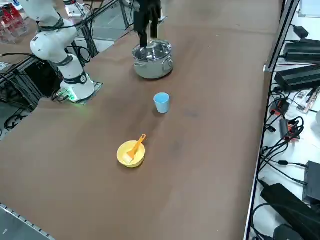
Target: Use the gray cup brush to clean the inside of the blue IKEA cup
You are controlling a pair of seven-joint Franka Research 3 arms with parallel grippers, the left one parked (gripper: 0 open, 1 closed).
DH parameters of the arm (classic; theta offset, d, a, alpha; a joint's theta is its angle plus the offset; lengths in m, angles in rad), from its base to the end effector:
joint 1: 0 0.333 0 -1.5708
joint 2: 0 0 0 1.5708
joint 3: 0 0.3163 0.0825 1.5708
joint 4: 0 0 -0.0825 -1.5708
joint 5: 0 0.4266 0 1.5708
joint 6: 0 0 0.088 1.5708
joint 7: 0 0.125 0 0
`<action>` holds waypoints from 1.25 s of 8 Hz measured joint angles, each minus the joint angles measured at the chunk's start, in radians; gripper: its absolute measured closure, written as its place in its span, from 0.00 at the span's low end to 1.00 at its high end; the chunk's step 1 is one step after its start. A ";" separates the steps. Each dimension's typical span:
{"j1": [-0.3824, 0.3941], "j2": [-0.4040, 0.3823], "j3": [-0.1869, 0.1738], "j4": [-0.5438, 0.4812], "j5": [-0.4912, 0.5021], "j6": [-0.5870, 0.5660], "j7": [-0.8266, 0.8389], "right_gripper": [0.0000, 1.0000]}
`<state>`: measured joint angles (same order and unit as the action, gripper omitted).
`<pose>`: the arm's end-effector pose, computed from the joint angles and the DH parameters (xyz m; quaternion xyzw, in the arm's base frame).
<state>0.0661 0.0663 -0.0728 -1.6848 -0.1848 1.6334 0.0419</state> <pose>0.6106 -0.0250 0.5155 0.9938 -0.0130 -0.0568 0.0950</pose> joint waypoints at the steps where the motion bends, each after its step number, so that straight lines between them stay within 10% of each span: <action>1: 0.000 0.072 -0.001 -0.004 -0.056 0.043 0.072 0.00; 10: -0.008 0.504 -0.004 -0.036 -0.482 0.251 0.553 0.16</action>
<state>0.0582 0.5707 -0.0764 -1.7203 -0.6665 1.8847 0.5944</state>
